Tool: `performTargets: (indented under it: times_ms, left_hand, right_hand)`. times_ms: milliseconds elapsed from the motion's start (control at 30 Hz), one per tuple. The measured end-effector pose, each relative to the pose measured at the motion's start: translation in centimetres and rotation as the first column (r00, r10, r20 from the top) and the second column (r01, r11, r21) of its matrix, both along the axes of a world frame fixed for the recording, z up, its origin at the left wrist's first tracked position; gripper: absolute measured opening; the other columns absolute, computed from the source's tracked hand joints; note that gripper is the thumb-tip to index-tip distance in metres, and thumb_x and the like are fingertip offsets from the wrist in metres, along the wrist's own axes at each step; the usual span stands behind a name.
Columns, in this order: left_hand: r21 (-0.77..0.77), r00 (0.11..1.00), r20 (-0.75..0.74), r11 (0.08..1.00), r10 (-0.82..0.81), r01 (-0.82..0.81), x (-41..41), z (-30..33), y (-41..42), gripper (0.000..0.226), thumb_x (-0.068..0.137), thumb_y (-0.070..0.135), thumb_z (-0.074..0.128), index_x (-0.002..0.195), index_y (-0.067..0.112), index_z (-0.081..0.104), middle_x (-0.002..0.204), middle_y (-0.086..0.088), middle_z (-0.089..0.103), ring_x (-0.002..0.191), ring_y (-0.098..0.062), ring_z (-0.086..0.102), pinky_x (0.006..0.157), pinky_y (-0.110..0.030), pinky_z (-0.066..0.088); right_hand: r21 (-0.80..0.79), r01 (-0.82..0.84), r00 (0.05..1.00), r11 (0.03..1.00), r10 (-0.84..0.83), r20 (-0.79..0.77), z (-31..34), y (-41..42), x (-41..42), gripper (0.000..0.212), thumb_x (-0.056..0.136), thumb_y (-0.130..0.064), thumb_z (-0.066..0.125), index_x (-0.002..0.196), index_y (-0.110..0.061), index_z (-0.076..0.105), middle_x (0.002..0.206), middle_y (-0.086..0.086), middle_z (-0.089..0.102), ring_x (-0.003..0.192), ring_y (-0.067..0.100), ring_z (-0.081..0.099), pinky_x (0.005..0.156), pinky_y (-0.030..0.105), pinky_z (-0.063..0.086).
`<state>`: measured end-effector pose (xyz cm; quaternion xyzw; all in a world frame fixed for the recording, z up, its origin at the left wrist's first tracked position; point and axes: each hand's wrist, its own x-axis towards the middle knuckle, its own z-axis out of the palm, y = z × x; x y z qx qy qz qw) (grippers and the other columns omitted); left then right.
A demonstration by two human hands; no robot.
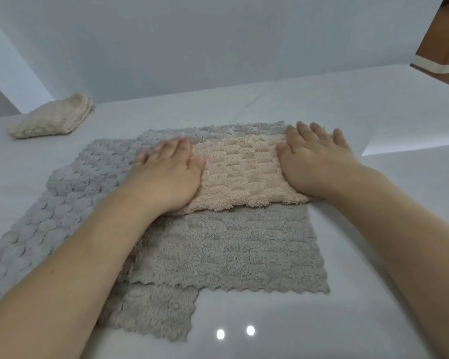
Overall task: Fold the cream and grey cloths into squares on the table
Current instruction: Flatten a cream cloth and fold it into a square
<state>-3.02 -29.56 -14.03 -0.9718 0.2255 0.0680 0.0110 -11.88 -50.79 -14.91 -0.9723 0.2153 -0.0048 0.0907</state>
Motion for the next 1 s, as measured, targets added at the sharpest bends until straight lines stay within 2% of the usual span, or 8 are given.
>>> performTargets:
  times_ms: [133,233,367,467,567,767,900,1000]
  left_hand:
    - [-0.094,0.980,0.190,0.992,-0.060,0.079,-2.0,0.5,-1.9,0.063,0.101,0.049,0.003,0.157,0.020,0.000,0.165,0.002,-0.004,0.151,-0.019,-0.010,0.121,-0.045,-0.010]
    - [-0.113,0.966,0.110,0.963,-0.233,0.245,-2.7,-0.2,-3.1,0.060,0.102,0.049,0.004,0.157,0.027,-0.002,0.164,0.008,-0.007,0.150,-0.011,-0.010,0.122,-0.040,-0.009]
    - [-0.018,0.994,-0.043,0.995,-0.100,0.099,0.3,-0.1,-0.4,0.060,0.101,0.053,0.004,0.155,0.030,-0.011,0.163,0.008,-0.016,0.149,-0.013,-0.014,0.122,-0.043,-0.007]
    - [0.008,0.999,0.039,1.000,0.023,-0.023,0.6,0.7,0.0,0.062,0.101,0.052,0.004,0.156,0.024,-0.006,0.164,0.004,-0.013,0.150,-0.018,-0.013,0.121,-0.045,-0.010]
    - [-0.140,0.982,0.168,0.984,-0.090,0.114,-1.1,1.0,-1.9,0.060,0.103,0.048,0.007,0.157,0.023,0.000,0.164,0.005,-0.008,0.150,-0.016,-0.011,0.121,-0.042,-0.010]
    - [-0.042,0.983,-0.022,0.983,-0.180,0.179,-0.5,-0.4,-1.8,0.059,0.101,0.053,0.006,0.155,0.033,-0.007,0.163,0.011,-0.012,0.149,-0.011,-0.013,0.121,-0.044,-0.008]
    - [-0.094,0.992,0.126,0.995,-0.011,0.023,1.4,0.0,-0.4,0.057,0.103,0.044,0.016,0.155,0.021,0.023,0.163,-0.002,0.019,0.149,-0.024,0.017,0.121,-0.048,0.011]
    - [-0.238,0.986,0.168,0.970,-0.012,0.052,0.7,1.1,-1.0,0.045,0.100,0.034,0.035,0.137,0.012,0.048,0.143,-0.008,0.045,0.132,-0.028,0.038,0.108,-0.039,0.030]
  right_hand:
    - [-0.084,-0.049,0.991,0.995,0.059,0.120,0.8,1.4,0.4,0.057,0.102,-0.036,0.014,0.154,-0.013,0.010,0.163,0.004,-0.001,0.149,0.022,-0.002,0.120,0.046,-0.003]
    - [0.012,-0.153,0.987,0.988,0.152,0.043,0.4,2.5,0.3,0.056,0.103,-0.038,0.012,0.155,-0.019,0.004,0.163,-0.001,-0.005,0.149,0.017,-0.005,0.120,0.042,-0.004]
    - [0.007,-0.001,1.000,1.000,0.001,-0.022,-0.1,0.2,-0.1,0.058,0.102,-0.040,0.011,0.155,-0.018,0.005,0.163,0.001,-0.003,0.149,0.019,-0.005,0.120,0.044,-0.005]
    - [-0.053,0.079,0.997,0.995,-0.078,0.023,0.6,0.3,0.1,0.060,0.101,-0.037,0.012,0.155,-0.011,0.006,0.163,0.005,-0.004,0.149,0.023,-0.005,0.120,0.046,-0.006]
    - [-0.043,-0.040,0.995,0.998,0.044,0.087,1.2,2.2,0.4,0.058,0.102,-0.036,0.013,0.155,-0.012,0.004,0.163,0.004,-0.006,0.149,0.022,-0.006,0.120,0.045,-0.006]
    - [-0.042,0.005,0.999,0.999,-0.007,-0.049,0.1,0.3,0.0,0.059,0.101,-0.040,0.010,0.155,-0.017,0.006,0.163,0.003,0.000,0.149,0.022,-0.001,0.118,0.052,-0.004]
    - [-0.140,0.297,0.947,0.944,-0.311,-0.083,1.5,-1.0,-0.5,0.064,0.097,-0.045,0.015,0.151,-0.012,0.015,0.156,0.016,0.019,0.142,0.035,0.019,0.111,0.058,0.017]
    - [-0.136,0.341,0.925,0.930,-0.358,-0.129,3.3,-0.4,-0.9,0.066,0.092,-0.051,0.027,0.147,-0.013,0.024,0.144,0.018,0.035,0.129,0.036,0.036,0.097,0.050,0.032]
